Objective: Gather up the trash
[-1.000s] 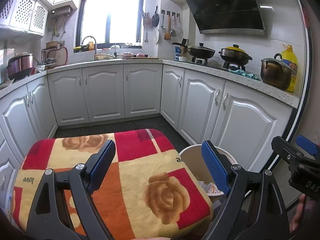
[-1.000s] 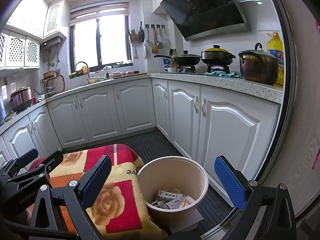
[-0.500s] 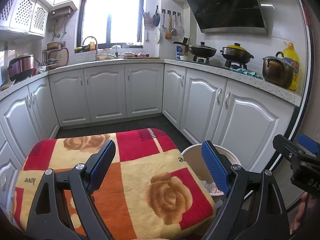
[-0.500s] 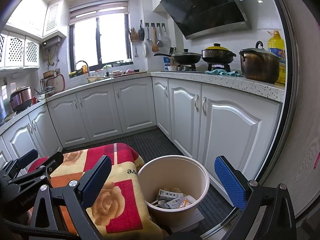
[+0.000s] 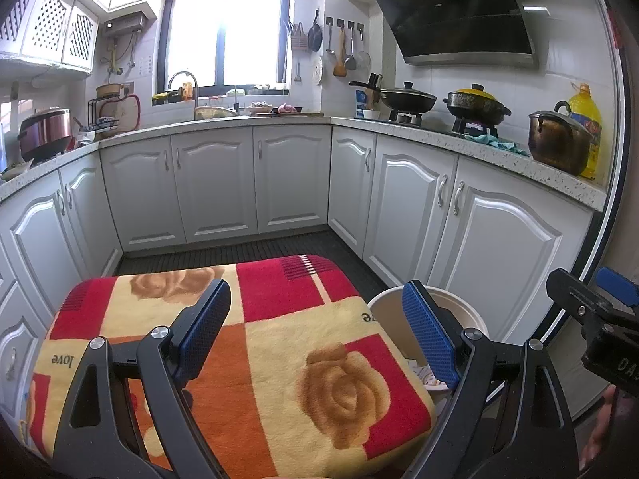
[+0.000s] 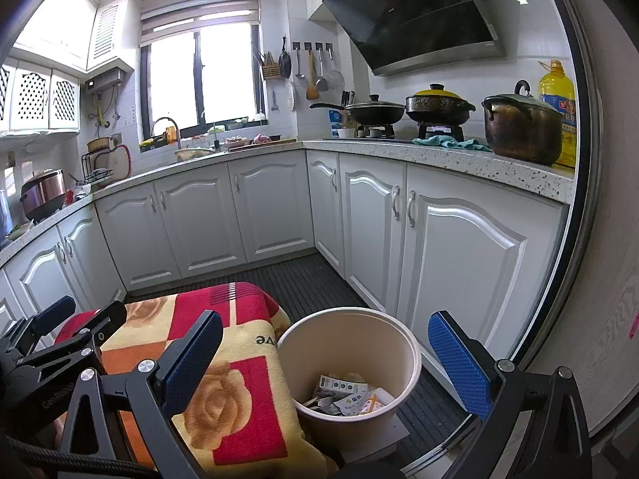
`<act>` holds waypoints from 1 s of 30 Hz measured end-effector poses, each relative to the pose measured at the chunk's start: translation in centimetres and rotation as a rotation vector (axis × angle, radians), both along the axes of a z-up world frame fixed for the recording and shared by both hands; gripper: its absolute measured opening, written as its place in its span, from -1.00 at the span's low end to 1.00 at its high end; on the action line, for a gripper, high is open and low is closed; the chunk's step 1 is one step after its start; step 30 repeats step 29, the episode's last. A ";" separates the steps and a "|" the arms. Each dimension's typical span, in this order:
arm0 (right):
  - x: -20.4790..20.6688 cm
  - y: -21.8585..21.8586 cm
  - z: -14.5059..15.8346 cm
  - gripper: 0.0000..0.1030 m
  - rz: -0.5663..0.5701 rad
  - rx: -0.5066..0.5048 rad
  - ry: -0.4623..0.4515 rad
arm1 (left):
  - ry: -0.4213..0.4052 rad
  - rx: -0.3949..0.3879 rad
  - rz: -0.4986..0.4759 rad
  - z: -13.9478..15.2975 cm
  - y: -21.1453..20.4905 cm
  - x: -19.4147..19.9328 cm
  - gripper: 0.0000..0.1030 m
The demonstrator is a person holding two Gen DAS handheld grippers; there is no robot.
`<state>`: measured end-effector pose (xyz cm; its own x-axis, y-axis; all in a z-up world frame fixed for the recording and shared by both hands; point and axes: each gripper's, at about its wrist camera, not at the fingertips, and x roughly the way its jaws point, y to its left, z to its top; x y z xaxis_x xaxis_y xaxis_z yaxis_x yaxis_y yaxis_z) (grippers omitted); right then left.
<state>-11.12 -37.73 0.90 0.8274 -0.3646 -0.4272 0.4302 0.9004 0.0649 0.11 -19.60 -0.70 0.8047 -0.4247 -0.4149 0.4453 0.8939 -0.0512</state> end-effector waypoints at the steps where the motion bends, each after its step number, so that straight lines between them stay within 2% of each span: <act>1: 0.0 0.0 0.0 0.98 -0.001 0.000 0.000 | 0.000 0.001 0.001 0.0 0.0 0.0 0.70; 24: 1.3 -1.0 -1.1 0.98 -0.007 0.019 0.050 | 0.007 0.027 -0.003 -1.2 -0.2 1.1 0.70; 30: 2.1 -1.1 -1.8 0.98 -0.003 0.025 0.073 | 0.036 0.030 -0.006 -2.0 -0.1 2.0 0.70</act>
